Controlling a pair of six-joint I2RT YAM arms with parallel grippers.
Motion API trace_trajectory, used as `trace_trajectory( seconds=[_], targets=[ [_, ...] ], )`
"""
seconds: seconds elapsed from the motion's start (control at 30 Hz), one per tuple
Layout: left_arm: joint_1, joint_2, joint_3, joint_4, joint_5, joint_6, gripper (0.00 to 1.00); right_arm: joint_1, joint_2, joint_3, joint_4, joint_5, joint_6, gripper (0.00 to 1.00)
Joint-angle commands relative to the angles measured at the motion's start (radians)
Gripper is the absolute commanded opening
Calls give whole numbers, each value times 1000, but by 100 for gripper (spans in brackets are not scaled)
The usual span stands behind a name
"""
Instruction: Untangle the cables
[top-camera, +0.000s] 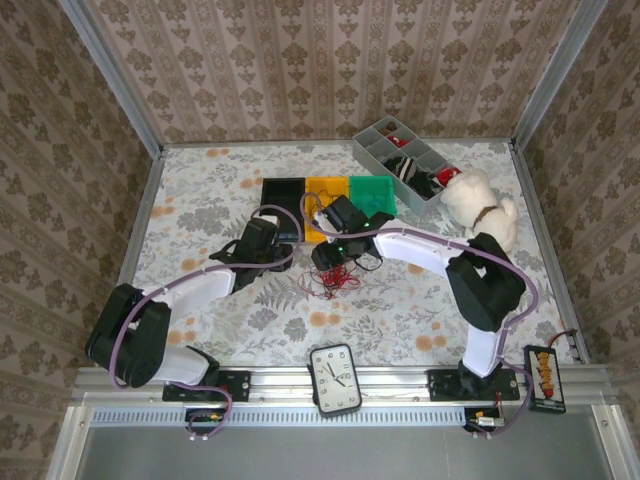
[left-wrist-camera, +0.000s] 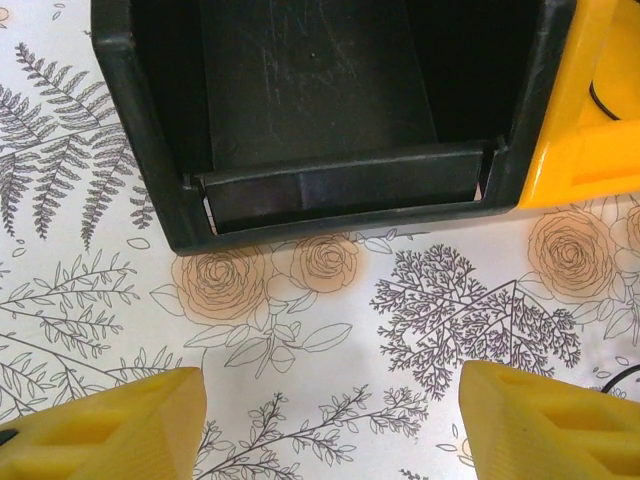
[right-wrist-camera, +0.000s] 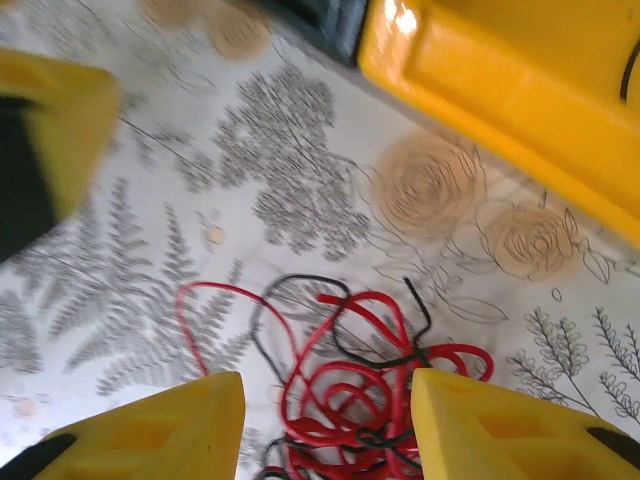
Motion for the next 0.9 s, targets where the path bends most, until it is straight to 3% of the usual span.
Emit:
trace_trajectory(
  seconds=[0.0, 0.3, 0.6, 0.87],
  targets=[
    [2, -1, 19, -25, -8, -17, 68, -7, 44, 51, -70, 42, -49, 48],
    [2, 2, 10, -15, -9, -25, 68, -11, 113, 99, -92, 89, -94, 49],
    [2, 15, 14, -18, 8, -15, 68, -8, 161, 136, -67, 26, -92, 46],
    [2, 19, 11, -5, 50, 1, 67, -30, 116, 47, -16, 31, -37, 8]
  ],
)
